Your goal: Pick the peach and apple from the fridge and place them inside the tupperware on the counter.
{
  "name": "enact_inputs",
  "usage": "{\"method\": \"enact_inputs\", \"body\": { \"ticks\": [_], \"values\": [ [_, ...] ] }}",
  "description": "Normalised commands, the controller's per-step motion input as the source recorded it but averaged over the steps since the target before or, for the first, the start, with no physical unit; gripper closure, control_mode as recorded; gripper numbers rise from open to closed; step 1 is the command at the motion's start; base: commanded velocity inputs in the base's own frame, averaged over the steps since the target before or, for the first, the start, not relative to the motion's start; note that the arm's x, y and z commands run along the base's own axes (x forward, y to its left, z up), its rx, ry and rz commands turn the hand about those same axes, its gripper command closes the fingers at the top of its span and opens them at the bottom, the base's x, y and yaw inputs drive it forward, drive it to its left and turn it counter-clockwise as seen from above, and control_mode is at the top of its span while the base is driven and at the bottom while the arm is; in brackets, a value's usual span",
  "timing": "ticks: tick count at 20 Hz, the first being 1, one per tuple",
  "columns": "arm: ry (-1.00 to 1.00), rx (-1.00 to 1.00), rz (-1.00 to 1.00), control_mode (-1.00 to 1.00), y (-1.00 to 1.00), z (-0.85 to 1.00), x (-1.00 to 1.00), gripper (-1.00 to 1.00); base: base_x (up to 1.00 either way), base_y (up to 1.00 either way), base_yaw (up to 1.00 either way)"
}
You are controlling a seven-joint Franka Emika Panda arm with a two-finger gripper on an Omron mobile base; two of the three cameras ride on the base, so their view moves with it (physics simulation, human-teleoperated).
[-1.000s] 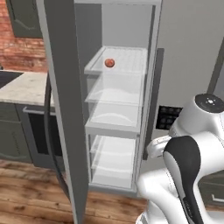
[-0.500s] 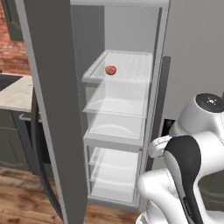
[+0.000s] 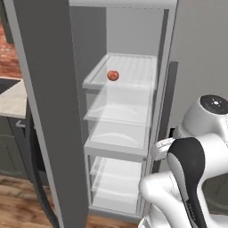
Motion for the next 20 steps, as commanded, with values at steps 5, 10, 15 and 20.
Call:
{"method": "enact_inputs", "body": {
  "ticks": [5, 10, 15, 20],
  "values": [
    [0.0, 0.0, 0.0, 1.0, 0.0, 0.0, 0.0, -1.0, 0.39, 0.27, 0.0],
    [0.0, 0.0, 0.0, 1.0, 0.0, 0.0, 0.0, -1.0, 0.45, 0.29, 0.0],
    [0.0, 0.0, 0.0, 1.0, 0.0, 0.0, 0.0, -1.0, 0.6, 0.15, 0.0],
    [0.0, 0.0, 0.0, 1.0, 0.0, 0.0, 0.0, -1.0, 0.59, 0.05, 0.0]
  ]
}}
